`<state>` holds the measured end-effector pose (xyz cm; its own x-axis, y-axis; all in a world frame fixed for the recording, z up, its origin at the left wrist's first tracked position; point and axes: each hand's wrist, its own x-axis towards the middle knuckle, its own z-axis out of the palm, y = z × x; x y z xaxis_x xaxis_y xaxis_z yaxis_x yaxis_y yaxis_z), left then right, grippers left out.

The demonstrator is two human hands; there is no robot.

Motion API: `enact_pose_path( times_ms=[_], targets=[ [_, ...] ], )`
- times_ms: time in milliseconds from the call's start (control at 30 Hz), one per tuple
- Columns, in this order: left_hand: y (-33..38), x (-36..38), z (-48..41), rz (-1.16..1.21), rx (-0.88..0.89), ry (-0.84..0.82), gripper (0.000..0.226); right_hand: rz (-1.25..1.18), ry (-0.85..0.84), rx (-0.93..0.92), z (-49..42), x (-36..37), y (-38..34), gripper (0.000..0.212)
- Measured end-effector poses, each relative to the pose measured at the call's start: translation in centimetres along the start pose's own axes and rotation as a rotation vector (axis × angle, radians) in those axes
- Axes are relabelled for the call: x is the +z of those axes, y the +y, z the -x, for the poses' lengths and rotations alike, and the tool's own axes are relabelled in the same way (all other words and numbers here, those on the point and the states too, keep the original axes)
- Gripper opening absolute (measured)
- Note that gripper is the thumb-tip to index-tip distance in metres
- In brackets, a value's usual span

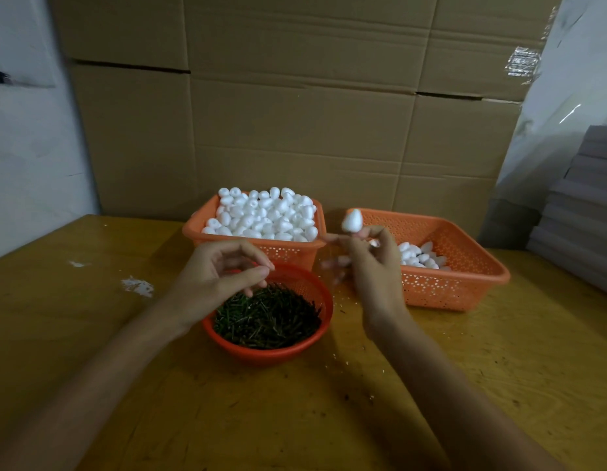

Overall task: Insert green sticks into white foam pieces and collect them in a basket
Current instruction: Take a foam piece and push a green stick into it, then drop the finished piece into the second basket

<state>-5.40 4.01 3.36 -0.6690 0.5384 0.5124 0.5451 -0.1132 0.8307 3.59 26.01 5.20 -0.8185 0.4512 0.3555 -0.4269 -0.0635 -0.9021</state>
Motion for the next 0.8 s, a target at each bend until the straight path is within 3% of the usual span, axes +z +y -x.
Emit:
enact_pose_path(
  times_ms=[133,233,467,800],
  targets=[
    [0.1,0.1,0.0,-0.001,0.018,-0.001,0.006,0.104,0.341,-0.111,-1.3,-2.5,0.5,0.014],
    [0.0,-0.2,0.1,0.010,0.013,0.004,0.008,0.262,0.461,-0.164,-1.4,-2.7,1.6,0.015],
    [0.1,0.0,0.1,0.012,0.008,0.008,0.020,0.453,0.482,-0.228,-1.0,-2.9,3.0,0.016],
    [0.4,0.1,0.1,0.013,-0.008,0.004,0.007,0.489,0.479,-0.235,-1.0,-3.2,3.2,0.019]
  ],
)
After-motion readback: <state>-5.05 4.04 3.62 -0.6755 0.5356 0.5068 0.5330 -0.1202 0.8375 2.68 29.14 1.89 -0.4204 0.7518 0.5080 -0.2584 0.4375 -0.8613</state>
